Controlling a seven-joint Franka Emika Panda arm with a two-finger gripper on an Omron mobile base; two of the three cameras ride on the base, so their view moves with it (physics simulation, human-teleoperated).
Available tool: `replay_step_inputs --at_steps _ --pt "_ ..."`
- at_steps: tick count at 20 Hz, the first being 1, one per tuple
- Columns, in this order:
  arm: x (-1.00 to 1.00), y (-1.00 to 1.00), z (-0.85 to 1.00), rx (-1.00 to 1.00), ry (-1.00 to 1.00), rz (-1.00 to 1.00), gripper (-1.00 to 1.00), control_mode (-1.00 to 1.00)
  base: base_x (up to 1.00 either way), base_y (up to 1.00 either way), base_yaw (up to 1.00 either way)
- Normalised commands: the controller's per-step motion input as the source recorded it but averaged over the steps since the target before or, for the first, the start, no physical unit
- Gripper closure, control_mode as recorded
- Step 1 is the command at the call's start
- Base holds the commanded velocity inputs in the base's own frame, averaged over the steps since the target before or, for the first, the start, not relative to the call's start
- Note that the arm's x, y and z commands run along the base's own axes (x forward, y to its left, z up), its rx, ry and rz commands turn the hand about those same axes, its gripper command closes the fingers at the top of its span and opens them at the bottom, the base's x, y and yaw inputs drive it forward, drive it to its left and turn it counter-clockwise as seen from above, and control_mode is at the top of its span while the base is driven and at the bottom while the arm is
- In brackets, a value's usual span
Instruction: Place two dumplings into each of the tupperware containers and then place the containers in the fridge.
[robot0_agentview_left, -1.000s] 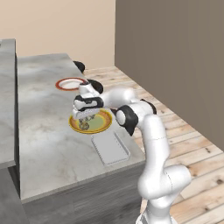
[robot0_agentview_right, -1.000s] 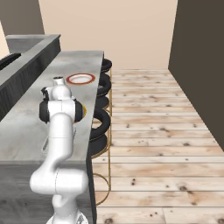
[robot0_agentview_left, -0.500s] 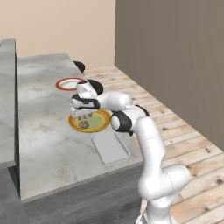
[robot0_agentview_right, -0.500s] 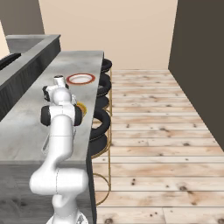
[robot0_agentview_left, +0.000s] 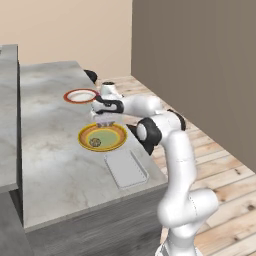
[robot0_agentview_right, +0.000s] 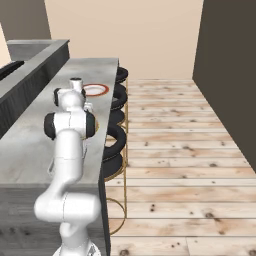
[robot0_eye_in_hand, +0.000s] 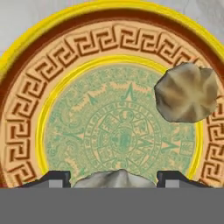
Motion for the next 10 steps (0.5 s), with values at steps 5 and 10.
replay_step_inputs --at_steps 5,10 --pt "-1.0 -0.85 0.28 0.28 -0.41 0.0 1.0 -1.0 0.0 0.0 0.0" --pt "-1.0 -0.39 1.0 0.05 -0.24 0.02 1.0 -1.0 0.0 0.0 0.0"
